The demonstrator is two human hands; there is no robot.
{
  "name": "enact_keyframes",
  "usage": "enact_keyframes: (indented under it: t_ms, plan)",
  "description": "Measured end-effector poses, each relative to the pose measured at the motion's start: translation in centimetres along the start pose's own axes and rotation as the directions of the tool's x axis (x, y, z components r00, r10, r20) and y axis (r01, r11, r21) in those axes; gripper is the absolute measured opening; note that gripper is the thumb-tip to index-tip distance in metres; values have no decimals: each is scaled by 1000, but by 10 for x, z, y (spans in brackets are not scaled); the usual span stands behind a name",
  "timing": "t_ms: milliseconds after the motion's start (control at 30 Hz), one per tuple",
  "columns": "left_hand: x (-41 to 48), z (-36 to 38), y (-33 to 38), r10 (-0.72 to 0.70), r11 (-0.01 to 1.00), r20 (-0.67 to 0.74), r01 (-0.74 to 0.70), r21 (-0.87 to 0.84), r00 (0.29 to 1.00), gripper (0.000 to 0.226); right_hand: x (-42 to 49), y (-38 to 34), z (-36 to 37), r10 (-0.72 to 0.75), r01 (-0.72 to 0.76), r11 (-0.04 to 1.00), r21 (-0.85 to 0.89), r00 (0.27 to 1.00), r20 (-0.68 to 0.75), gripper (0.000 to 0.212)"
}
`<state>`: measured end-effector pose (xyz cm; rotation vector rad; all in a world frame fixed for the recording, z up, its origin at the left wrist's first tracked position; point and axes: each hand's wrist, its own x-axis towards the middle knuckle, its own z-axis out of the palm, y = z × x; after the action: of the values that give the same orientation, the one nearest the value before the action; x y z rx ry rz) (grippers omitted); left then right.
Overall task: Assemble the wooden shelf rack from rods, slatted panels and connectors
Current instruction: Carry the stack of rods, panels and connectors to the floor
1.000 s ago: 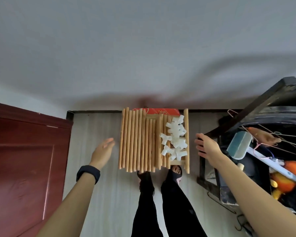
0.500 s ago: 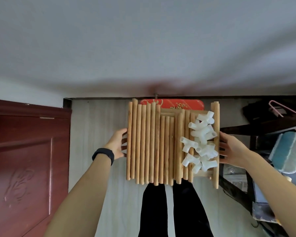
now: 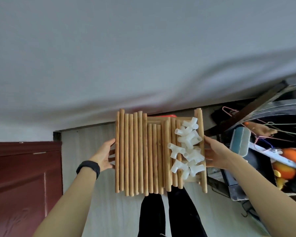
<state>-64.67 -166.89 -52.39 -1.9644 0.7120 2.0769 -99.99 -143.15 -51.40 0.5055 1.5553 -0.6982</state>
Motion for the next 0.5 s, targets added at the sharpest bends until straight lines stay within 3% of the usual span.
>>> enact_keyframes:
  t_ms: [300,500]
  plan:
    - [-161,79,87,112,909,206,-184,374,972,62,-172,55,-70,-130,141,957,254,990,-59,48]
    - [-247,185,90,111,748,336,-301,592,935,63,-242,150,-140,-201,234,856,461,972,-121,53]
